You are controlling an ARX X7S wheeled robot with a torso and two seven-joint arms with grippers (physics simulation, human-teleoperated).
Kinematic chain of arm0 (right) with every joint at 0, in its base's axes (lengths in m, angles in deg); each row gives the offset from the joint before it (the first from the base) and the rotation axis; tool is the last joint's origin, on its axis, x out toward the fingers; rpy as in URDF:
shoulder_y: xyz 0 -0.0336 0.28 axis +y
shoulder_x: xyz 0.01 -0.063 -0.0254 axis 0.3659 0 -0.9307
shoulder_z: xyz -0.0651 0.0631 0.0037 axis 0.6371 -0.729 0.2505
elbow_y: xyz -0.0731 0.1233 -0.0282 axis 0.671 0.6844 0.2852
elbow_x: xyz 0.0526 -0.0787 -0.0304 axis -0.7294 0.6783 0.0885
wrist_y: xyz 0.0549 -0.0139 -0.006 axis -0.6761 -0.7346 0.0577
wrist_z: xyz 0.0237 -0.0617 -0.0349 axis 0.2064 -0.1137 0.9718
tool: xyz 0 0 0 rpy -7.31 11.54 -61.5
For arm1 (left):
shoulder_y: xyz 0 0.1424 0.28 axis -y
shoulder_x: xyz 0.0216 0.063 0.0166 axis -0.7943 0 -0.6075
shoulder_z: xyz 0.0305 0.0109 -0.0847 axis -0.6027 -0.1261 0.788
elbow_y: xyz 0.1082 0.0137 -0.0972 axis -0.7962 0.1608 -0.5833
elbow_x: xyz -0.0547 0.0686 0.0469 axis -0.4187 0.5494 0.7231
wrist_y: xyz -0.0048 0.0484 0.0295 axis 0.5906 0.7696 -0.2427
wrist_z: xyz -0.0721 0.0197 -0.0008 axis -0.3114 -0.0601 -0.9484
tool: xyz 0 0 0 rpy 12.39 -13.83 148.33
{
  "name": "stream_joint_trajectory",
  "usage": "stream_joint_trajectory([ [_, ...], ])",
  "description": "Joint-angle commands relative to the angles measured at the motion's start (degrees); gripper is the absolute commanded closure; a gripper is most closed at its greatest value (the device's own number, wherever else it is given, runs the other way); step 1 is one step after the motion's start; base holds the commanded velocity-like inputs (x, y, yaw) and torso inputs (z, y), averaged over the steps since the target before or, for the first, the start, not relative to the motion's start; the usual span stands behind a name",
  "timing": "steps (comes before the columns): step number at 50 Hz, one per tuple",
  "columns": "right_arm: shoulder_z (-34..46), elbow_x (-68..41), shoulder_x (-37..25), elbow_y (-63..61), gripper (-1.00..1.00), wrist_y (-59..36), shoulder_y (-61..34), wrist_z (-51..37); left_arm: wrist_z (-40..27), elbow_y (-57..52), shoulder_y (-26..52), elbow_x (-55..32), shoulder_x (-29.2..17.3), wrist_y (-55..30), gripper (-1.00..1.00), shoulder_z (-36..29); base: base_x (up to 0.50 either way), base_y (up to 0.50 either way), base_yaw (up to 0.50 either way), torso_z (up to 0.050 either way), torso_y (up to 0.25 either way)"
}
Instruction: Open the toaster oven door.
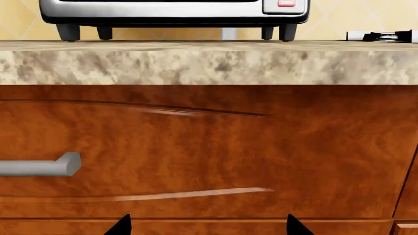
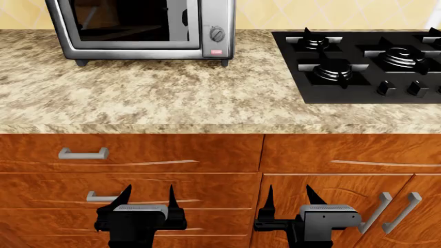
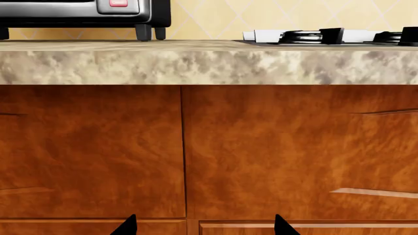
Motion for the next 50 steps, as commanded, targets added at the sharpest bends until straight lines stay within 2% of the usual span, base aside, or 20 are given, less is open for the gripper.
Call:
stream_joint_trajectory([
  [1, 1.2, -0.6, -0.9, 0.1, -1.00, -0.1, 0.0, -1.2, -0.8, 0.0, 0.1, -1.7, -0.8, -0.2, -1.00, -0.8, 0.00, 0.00, 0.00, 0.000, 0.000],
  [10, 3.6, -1.2, -2.7, -0.3, -1.00, -0.4, 0.2, -2.8, -0.9, -2.6, -0.1, -7.5, -2.4, -2.2, -1.00, -1.6, 0.00, 0.00, 0.00, 0.016, 0.000],
  [25, 4.0, -2.8, -5.6, -8.9, -1.00, -10.6, -4.9, -3.7, -2.5, -15.1, 4.3, -11.1, -6.5, -16.8, -1.00, -2.4, 0.00, 0.00, 0.00, 0.050, 0.000],
  [39, 4.6, -2.9, -8.5, -15.3, -1.00, -23.9, -18.0, -3.4, -3.4, -24.2, 17.3, -14.1, -11.9, -33.4, -1.00, -1.0, 0.00, 0.00, 0.00, 0.050, 0.000],
  [50, 4.3, -4.6, -9.3, -12.3, -1.00, -29.8, -29.3, -2.4, -3.2, -25.6, 31.5, -17.6, -15.3, -46.4, -1.00, 0.5, 0.00, 0.00, 0.00, 0.050, 0.000],
])
